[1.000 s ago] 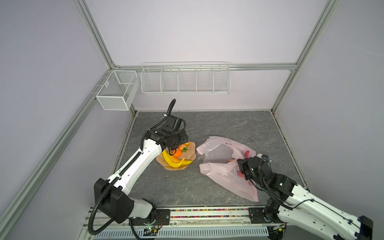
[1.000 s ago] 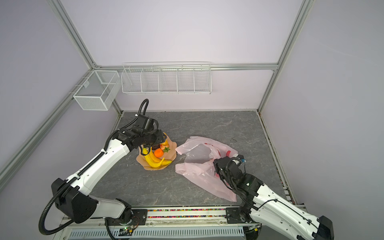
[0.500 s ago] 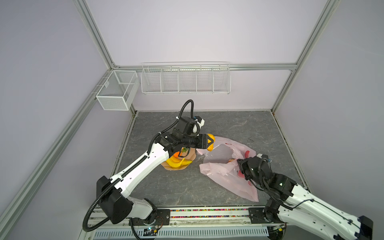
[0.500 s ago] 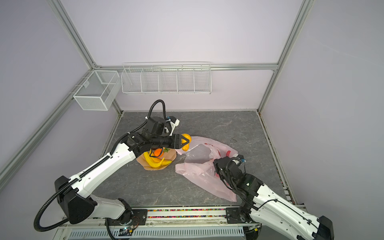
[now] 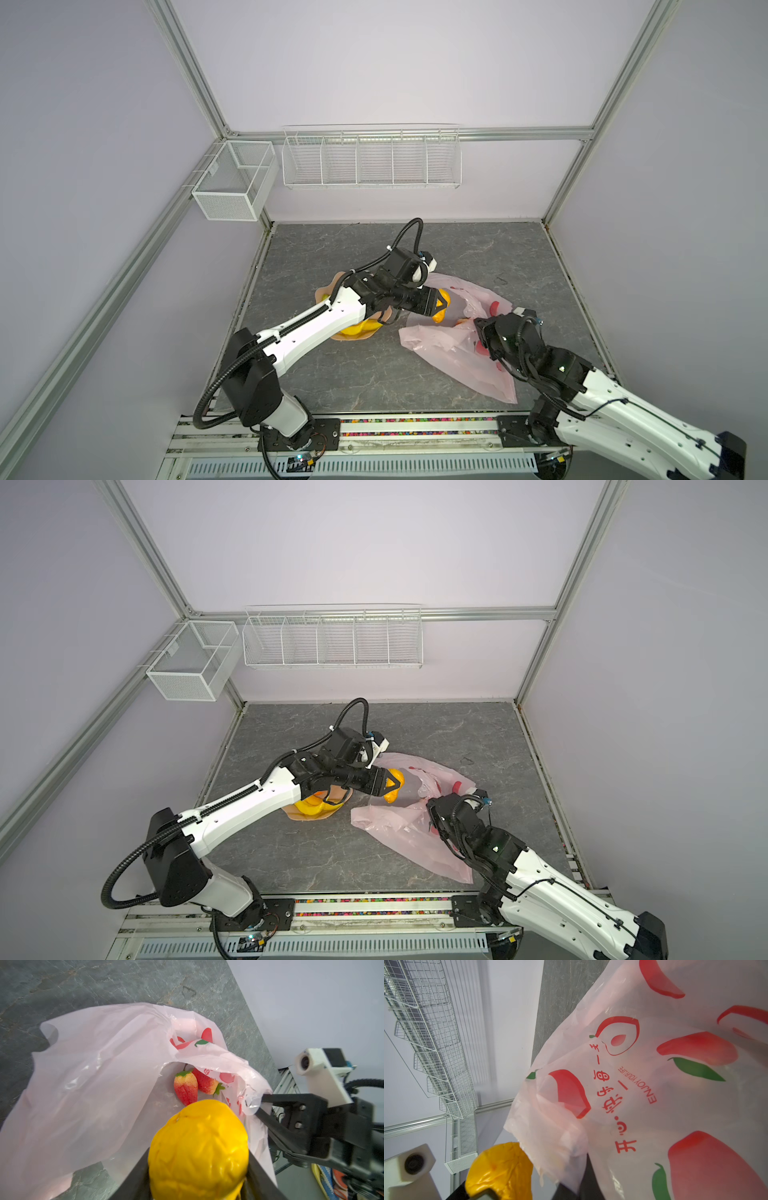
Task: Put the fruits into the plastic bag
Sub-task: 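Carry the yellow pear with the left gripper into the bag opening, then lower the yellow pear into the bag and open the left gripper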
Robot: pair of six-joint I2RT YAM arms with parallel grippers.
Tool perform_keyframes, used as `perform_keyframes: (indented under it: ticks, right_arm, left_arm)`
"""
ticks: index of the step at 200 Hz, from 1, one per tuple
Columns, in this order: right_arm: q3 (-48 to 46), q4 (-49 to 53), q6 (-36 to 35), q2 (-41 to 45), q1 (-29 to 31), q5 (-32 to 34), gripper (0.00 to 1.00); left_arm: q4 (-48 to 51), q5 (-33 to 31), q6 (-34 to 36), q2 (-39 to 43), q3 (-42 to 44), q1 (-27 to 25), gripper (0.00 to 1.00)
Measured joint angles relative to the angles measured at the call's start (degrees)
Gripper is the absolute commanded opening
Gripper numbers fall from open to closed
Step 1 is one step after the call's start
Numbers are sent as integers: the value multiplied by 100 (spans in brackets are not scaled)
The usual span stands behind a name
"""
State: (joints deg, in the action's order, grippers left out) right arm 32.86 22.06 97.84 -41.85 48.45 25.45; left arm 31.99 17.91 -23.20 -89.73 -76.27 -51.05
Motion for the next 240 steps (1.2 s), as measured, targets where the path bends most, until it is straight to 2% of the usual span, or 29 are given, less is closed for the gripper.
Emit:
perform_keyframes:
  ticks: [94,172,207,240]
  right_arm:
    - [0,4,0,0,0,-2,6]
    - [4,2,0,-42,-4,0,6]
    - [7,-4,0,-109,-9,-22,6]
    - [7,-48,4,-179,-9,-55,6]
  left_arm:
    - [310,-214,503,-1250,4,-409,13]
    - [396,-197,595,-1602,-170,-470,13]
    - [264,46,507,-1836,-407,-518,13]
    - [-382,533,37,-2085,-485,-527,13]
